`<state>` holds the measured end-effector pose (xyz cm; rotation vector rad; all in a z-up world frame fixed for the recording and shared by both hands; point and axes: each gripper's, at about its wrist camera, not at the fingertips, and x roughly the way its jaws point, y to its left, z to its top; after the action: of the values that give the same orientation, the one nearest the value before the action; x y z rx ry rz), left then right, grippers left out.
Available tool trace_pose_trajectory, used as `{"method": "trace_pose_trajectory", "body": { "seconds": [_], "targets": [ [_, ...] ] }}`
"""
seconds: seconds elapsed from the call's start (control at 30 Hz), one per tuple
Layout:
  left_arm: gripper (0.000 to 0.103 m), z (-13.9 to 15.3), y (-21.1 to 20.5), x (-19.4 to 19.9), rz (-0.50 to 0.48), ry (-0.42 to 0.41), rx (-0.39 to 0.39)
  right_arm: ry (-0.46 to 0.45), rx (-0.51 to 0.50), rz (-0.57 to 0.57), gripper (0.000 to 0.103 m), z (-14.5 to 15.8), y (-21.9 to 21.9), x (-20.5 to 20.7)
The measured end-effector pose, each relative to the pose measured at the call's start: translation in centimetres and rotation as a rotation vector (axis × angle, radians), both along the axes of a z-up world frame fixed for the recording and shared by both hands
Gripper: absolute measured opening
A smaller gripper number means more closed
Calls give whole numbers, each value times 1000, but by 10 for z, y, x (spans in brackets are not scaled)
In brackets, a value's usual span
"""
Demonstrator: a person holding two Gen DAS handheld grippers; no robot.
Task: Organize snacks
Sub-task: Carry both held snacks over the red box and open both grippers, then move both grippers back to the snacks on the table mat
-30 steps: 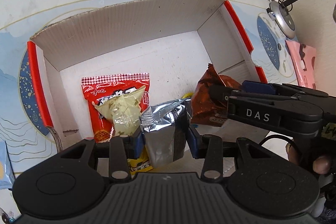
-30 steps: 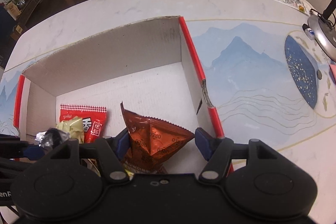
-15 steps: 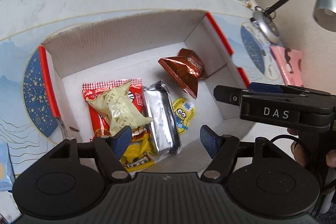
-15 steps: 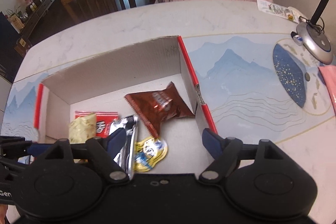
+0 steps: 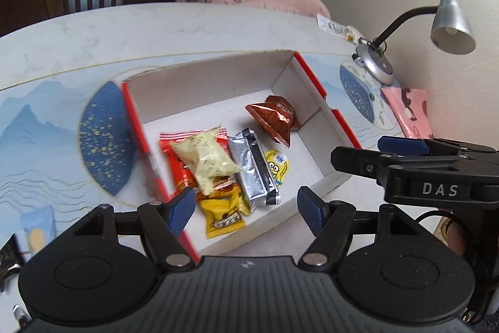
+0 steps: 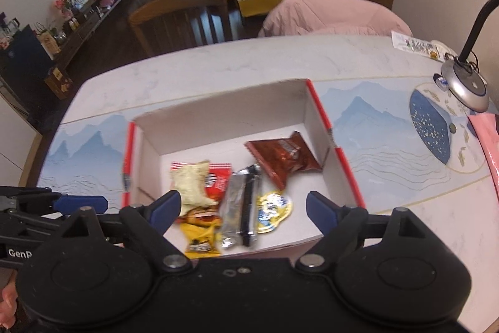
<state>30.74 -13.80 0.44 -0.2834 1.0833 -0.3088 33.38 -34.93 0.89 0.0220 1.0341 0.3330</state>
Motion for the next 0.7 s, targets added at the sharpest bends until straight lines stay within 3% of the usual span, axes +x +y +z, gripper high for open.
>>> {"method": "trace_pose_trajectory", "body": {
  "seconds": [0.37, 0.7],
  "targets": [
    [79, 20, 71, -67, 96, -80, 12, -77, 65, 71, 97, 22, 50, -55],
    [86, 8, 146, -121, 205, -79, 6, -91, 93, 170, 101, 8, 112, -101]
  ]
}}
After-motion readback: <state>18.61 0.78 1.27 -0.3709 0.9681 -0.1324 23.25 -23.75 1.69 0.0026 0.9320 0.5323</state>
